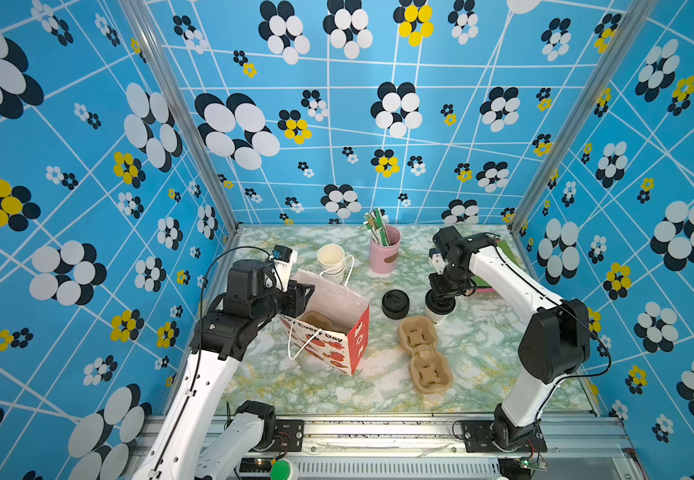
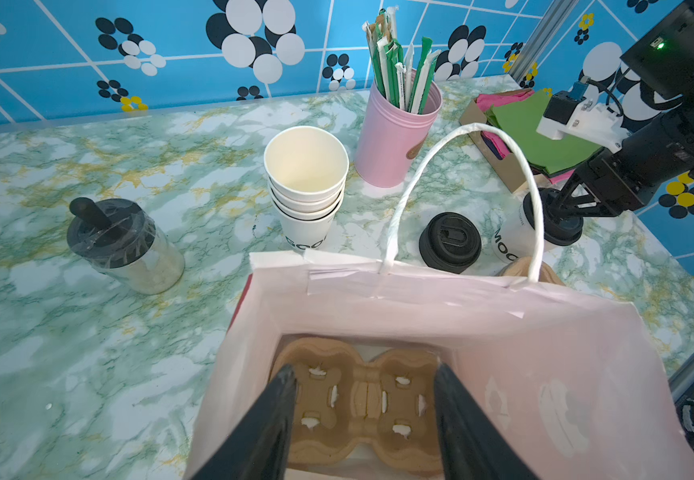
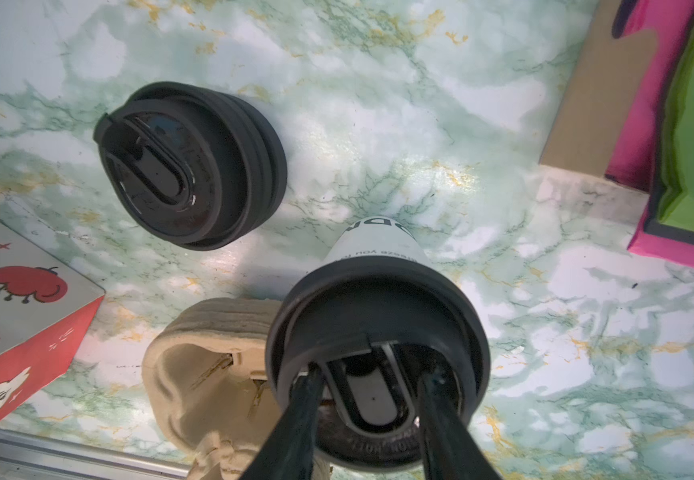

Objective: Pack the takeout coffee
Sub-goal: 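Lower the black-lidded cup upright onto the table beside the loose lid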

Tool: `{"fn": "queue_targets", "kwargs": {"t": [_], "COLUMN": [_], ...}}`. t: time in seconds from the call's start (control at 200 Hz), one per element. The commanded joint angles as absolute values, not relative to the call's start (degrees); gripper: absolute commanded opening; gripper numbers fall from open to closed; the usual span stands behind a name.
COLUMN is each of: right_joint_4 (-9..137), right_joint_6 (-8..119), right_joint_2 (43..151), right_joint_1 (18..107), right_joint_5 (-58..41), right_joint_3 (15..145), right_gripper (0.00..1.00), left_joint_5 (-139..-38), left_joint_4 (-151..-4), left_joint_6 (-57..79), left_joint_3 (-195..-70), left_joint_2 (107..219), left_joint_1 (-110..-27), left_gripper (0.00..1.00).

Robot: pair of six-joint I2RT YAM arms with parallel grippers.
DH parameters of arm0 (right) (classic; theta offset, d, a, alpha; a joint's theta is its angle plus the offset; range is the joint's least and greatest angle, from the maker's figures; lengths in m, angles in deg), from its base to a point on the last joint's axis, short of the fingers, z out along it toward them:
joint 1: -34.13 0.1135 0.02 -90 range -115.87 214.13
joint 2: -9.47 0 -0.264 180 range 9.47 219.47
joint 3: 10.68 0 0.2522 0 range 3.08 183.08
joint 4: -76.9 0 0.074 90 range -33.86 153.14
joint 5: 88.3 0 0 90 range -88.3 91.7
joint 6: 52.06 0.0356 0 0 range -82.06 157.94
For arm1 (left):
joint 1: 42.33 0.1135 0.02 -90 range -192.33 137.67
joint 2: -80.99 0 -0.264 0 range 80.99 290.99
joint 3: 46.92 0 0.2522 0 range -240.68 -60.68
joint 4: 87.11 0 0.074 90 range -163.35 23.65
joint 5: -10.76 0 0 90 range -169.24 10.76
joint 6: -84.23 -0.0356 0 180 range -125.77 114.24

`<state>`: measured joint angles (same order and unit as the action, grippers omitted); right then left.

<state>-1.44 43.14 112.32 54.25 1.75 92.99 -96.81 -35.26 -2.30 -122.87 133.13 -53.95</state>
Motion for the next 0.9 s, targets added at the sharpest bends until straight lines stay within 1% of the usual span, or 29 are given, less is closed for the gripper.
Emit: {"fn": "queue_targets", "kwargs": {"t": [0.0, 0.4, 0.58, 0.895], "right_joint_4": [-5.9, -8.3, -7.2, -7.3], "right_joint_6": [43.9, 43.4, 43.3, 43.5], "right_joint_2": [118.9, 122.8, 119.9, 115.6], "right_joint_1": [54.9, 55.0, 54.9, 55.0], "right_joint_5": [-1.2, 1.2, 0.8, 0.5], "right_joint_3": [86.7, 84.0, 84.5, 92.5], "right_gripper": [0.41, 0.45, 0.46, 0.46], "left_joint_5": [-97.3, -97.3, -97.3, -97.3], "left_joint_4": [-36.2, -36.1, -36.1, -36.2], "left_joint_6": [-2.2, -2.0, -2.0, -1.9], "left_joint_3": [-122.3, -122.3, -122.6, -122.5], "left_joint_2": [132.4, 132.2, 132.1, 131.9], "left_joint_1": [-53.4, -53.4, -53.4, -53.3], "left_gripper": [0.55, 0.55, 0.55, 0.55]}}
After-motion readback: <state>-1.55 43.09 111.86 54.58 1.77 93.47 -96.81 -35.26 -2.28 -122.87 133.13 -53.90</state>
